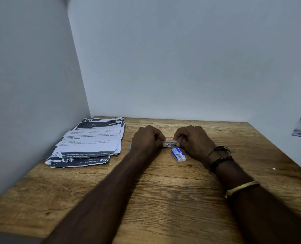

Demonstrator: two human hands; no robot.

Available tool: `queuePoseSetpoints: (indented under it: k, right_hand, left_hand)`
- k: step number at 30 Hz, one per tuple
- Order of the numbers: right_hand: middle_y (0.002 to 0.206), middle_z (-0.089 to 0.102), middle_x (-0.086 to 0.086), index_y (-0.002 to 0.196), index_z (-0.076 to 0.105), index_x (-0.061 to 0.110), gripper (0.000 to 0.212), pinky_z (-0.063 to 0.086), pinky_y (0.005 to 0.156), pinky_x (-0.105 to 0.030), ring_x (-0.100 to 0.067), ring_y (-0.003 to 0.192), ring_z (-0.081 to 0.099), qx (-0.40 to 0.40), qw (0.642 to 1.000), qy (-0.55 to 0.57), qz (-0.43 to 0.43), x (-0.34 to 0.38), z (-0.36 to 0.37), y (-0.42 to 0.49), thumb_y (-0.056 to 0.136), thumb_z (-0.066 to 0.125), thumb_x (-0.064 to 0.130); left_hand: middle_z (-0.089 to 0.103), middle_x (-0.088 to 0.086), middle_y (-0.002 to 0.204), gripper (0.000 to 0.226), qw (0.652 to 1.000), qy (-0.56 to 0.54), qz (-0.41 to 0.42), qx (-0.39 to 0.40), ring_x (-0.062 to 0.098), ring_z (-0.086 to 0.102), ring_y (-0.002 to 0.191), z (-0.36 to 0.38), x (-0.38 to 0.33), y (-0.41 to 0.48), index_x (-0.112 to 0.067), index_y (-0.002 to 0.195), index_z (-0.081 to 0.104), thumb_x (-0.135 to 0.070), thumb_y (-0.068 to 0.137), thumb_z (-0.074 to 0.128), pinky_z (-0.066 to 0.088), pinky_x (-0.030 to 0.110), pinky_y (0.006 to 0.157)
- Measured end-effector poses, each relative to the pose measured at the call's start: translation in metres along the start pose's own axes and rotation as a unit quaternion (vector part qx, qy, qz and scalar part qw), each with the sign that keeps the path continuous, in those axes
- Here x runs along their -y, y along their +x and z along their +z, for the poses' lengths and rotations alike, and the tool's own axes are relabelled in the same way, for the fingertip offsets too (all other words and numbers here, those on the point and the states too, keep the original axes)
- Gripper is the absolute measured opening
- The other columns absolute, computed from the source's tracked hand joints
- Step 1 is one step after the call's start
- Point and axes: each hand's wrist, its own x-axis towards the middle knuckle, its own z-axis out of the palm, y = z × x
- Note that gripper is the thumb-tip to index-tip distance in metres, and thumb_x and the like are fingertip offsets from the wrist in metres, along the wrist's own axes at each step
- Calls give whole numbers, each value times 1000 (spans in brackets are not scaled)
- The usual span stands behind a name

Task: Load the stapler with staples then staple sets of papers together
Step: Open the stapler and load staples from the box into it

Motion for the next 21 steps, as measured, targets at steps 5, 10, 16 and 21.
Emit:
queuePoseSetpoints:
  k: [5, 10, 16, 21]
  right_hand:
    - [75, 76, 4, 83, 77, 23, 24, 57, 75, -37, -15, 76, 70, -1, 1000, -3, -4, 0, 0, 0, 82, 63, 2]
    - [74, 76, 5, 81, 76, 23, 24, 57, 75, -37, -15, 75, 69, 1, 1000, -6, -5, 1, 0, -1, 80, 63, 3]
    - [70, 74, 10, 75, 72, 30, 25, 56, 73, -35, -8, 73, 68, 8, 1000, -7, 4, 0, 0, 0, 78, 64, 6]
    - [71, 74, 9, 79, 75, 26, 25, 56, 72, -35, -9, 74, 68, 5, 1000, 1, 3, 2, -1, -1, 81, 63, 4]
  left_hand:
    - [78, -6, 99, 20, 998, 62, 14, 6, 15, 67, 99, 1, -9, -3, -32, 98, 81, -36, 79, 80, 48, 27, 78]
    - [73, 5, 109, 23, 980, 182, 71, 34, 28, 64, 106, -2, -16, -5, -32, 111, 77, -31, 90, 66, 45, 34, 79]
    - [68, 11, 116, 30, 954, 273, 108, 68, 35, 65, 108, -7, -22, -3, -30, 121, 72, -29, 95, 57, 40, 33, 75]
    - [74, 1, 113, 27, 973, 201, 97, 56, 26, 66, 106, -7, -9, -1, -34, 116, 73, -31, 92, 62, 45, 33, 77]
